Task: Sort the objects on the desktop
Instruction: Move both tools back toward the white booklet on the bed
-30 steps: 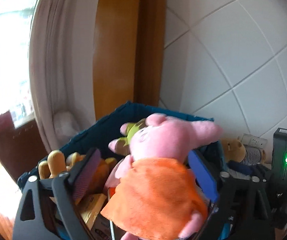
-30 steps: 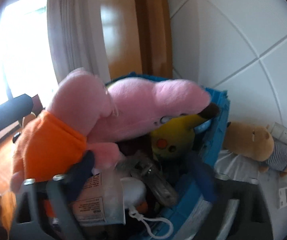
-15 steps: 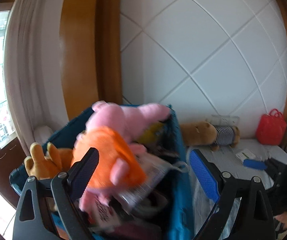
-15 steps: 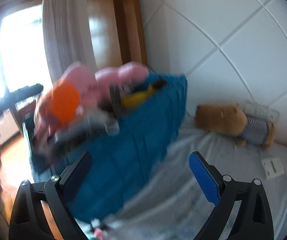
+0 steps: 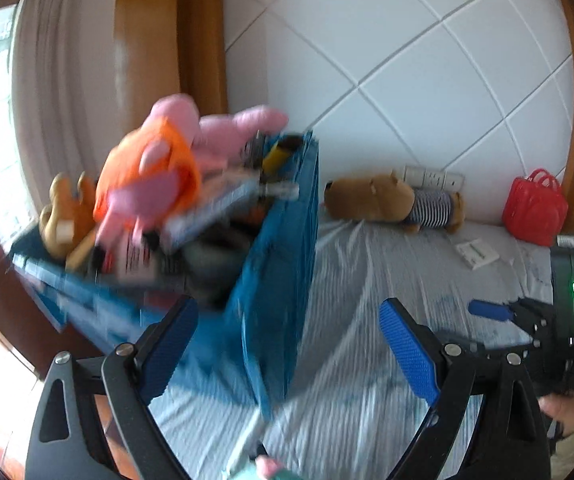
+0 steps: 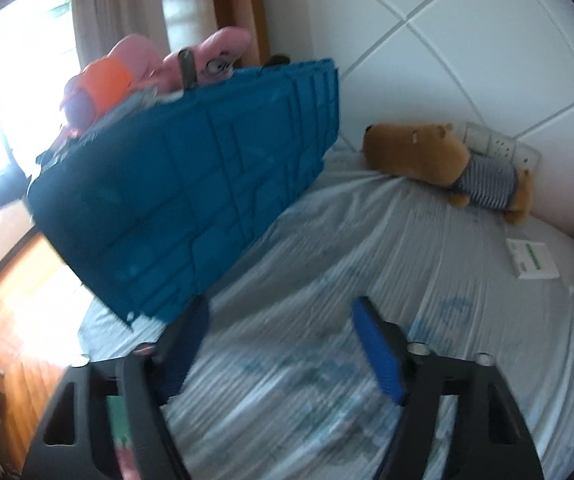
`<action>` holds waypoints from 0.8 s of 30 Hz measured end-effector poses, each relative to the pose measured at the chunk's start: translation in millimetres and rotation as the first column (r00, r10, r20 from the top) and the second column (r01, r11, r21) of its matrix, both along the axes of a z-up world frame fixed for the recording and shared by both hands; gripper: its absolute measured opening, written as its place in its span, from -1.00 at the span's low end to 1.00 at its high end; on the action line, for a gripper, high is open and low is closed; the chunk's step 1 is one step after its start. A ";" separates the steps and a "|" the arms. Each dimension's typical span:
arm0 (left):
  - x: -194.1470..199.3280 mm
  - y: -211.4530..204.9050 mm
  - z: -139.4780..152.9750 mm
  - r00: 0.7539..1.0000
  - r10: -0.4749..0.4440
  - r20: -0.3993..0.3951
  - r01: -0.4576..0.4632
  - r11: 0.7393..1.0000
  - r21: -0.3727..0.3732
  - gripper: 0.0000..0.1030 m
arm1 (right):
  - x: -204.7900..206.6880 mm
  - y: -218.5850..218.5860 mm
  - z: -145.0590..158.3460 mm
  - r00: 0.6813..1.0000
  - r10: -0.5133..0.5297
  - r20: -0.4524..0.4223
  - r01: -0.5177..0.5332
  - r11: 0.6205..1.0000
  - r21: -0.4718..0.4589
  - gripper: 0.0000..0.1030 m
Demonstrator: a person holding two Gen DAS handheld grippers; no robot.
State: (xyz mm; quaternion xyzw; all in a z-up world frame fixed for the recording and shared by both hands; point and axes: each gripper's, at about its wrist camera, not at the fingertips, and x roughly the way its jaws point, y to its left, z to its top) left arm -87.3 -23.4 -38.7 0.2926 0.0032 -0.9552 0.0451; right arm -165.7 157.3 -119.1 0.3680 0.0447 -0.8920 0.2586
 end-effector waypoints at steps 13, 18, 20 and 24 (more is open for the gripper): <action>60.8 -20.5 -150.2 0.930 0.261 0.257 -0.288 0.955 0.072 0.57 | 27.9 -24.5 -75.1 0.971 0.225 0.083 -0.225 0.974 -0.005 0.19; 73.1 -24.0 -189.9 0.894 0.303 0.330 -0.349 0.933 0.091 0.62 | 24.7 -16.9 -73.0 0.976 0.179 0.123 -0.179 0.984 -0.008 0.19; 61.8 -10.9 -176.2 0.912 0.255 0.321 -0.293 0.953 0.076 0.67 | 23.3 -13.7 -71.9 0.977 0.159 0.140 -0.160 0.987 -0.008 0.21; 28.3 17.4 -152.1 0.945 0.139 0.296 -0.165 0.984 0.067 0.68 | 14.2 17.0 -56.9 0.991 0.038 0.130 -0.035 0.999 -0.029 0.21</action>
